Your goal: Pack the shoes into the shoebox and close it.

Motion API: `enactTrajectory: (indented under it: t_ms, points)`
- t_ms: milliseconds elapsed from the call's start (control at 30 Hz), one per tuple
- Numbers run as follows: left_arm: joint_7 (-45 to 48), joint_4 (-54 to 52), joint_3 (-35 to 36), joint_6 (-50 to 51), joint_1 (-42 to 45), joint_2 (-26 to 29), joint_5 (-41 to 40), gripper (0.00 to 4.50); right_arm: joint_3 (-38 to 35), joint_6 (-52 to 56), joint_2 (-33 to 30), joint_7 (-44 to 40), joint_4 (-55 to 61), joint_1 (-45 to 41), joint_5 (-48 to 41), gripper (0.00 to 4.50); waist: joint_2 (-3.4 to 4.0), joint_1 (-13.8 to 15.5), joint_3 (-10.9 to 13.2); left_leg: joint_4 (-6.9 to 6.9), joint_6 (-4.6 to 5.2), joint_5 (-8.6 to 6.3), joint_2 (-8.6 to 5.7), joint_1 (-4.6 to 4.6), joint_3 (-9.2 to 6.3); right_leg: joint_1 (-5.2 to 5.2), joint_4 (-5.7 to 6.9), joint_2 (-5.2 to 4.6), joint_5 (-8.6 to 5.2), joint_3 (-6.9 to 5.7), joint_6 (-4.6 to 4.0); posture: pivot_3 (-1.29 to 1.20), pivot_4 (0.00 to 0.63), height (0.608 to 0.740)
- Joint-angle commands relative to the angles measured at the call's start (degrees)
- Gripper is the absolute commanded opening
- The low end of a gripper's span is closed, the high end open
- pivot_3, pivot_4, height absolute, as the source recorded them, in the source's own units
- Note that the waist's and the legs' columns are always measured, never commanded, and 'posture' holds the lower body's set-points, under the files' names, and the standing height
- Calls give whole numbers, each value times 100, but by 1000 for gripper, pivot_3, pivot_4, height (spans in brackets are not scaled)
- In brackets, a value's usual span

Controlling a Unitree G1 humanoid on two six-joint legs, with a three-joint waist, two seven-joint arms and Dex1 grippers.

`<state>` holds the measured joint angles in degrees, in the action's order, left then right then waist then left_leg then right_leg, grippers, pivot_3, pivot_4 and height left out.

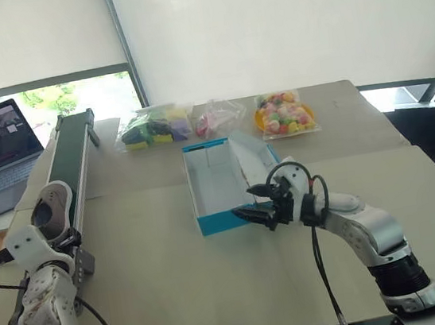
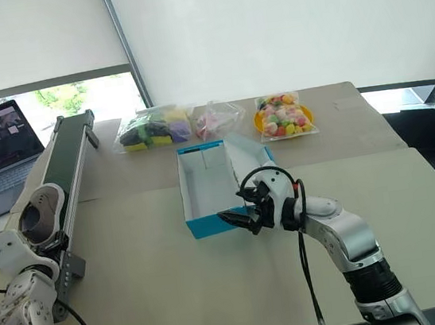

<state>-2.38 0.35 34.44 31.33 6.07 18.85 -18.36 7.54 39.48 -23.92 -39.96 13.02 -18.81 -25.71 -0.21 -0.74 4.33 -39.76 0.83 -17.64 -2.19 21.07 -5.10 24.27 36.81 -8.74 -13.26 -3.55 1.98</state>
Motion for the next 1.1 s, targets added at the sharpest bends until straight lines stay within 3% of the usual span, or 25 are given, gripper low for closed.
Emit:
enactTrajectory:
  t_ms: [33,100,167,333,500,567,733,900,1100]
  points:
    - [91,-37,-127,18,-1,-129,-116,3417,-168,-28,9,24,163,-169,-75,4500,7,20,-4,1,0,0,0,0,0,0,0,0,0,0,0,0,150,646]
    - [53,-49,-132,49,61,-177,-136,2771,-204,-30,1,27,135,-241,-90,4500,7,56,-4,1,0,0,0,1,-1,-1,3,0,0,-3,0,0,150,646]
    - [9,-31,-118,69,130,-214,-144,2541,-221,-54,1,35,88,-302,-72,4500,7,93,-4,1,-3,2,0,1,-3,-3,5,0,0,-5,0,0,150,646]
    - [3,-139,-80,-83,356,-362,-297,2513,-239,-102,1,44,-44,-408,-17,4500,7,154,-4,3,-12,7,-1,1,-6,-11,10,8,0,-12,0,0,150,646]
    - [130,-966,-673,-1976,391,-440,454,2513,-472,45,256,379,-360,-656,-111,4500,-29,124,-3,-1,-41,24,0,22,-11,-1,10,11,1,-9,-2,0,150,646]
    - [122,-1026,-938,-1981,465,-508,516,2513,-964,506,679,903,-733,-932,-502,4500,-29,85,-7,-3,-81,28,1,25,-12,5,10,10,2,-4,-3,0,150,646]
    - [575,-1120,-1729,-1616,768,-857,137,2513,-3095,2511,2185,3056,-2056,-1987,-2273,4500,-17,12,-18,-9,-100,16,-9,27,-30,5,26,-2,3,11,-5,0,150,646]
    - [1087,-1362,-2306,-1082,751,-1182,-423,2513,-3864,3239,3052,4117,-2026,-2699,-3623,4500,-10,-57,-21,-17,-85,8,-24,51,-58,66,106,-2,4,44,-6,0,150,646]
    - [1490,-1677,-2628,-439,769,-1341,-1095,2513,-3792,3144,3318,4894,-2041,-2983,-4376,4500,13,-149,-35,-22,-63,-5,-84,66,-114,105,214,1,3,129,-5,0,150,646]
